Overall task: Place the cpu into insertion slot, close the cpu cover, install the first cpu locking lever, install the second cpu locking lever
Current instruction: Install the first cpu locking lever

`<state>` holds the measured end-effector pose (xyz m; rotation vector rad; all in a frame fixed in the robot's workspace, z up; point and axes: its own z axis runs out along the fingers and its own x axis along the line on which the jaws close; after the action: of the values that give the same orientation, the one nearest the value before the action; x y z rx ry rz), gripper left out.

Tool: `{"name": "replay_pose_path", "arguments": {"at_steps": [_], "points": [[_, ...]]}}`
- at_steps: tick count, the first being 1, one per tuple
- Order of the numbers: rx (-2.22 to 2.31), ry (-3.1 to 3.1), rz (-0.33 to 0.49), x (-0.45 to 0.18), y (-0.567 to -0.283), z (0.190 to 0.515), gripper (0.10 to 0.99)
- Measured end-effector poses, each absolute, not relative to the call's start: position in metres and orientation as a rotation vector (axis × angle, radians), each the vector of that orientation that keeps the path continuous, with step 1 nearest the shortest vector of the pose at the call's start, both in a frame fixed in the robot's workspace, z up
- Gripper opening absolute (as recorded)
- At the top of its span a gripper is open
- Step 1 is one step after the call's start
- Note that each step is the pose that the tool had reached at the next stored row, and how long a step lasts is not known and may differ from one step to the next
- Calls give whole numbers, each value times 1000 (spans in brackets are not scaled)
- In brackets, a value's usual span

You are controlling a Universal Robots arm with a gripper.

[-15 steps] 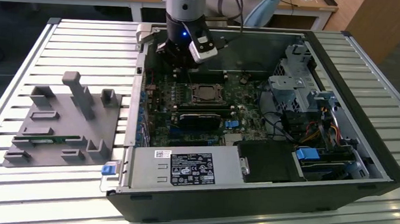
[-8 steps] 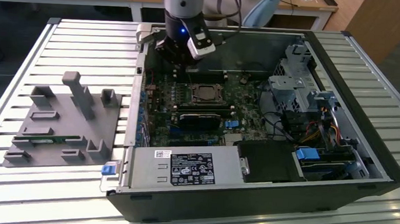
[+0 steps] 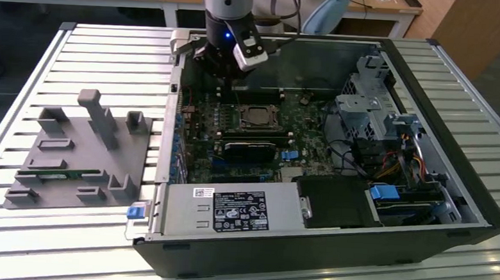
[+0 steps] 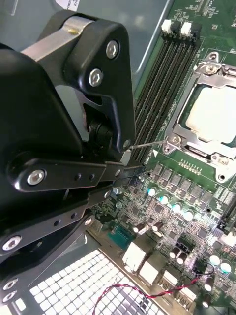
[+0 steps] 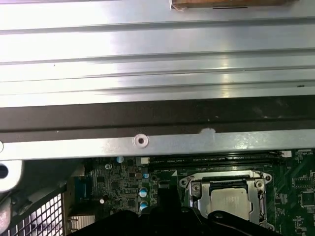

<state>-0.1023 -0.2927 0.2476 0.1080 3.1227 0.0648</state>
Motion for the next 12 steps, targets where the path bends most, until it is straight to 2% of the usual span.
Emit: {"name": "replay_pose_path", "arguments": {"at_steps": [12], "points": [[107, 3123, 65, -102, -292, 250, 118]]}}
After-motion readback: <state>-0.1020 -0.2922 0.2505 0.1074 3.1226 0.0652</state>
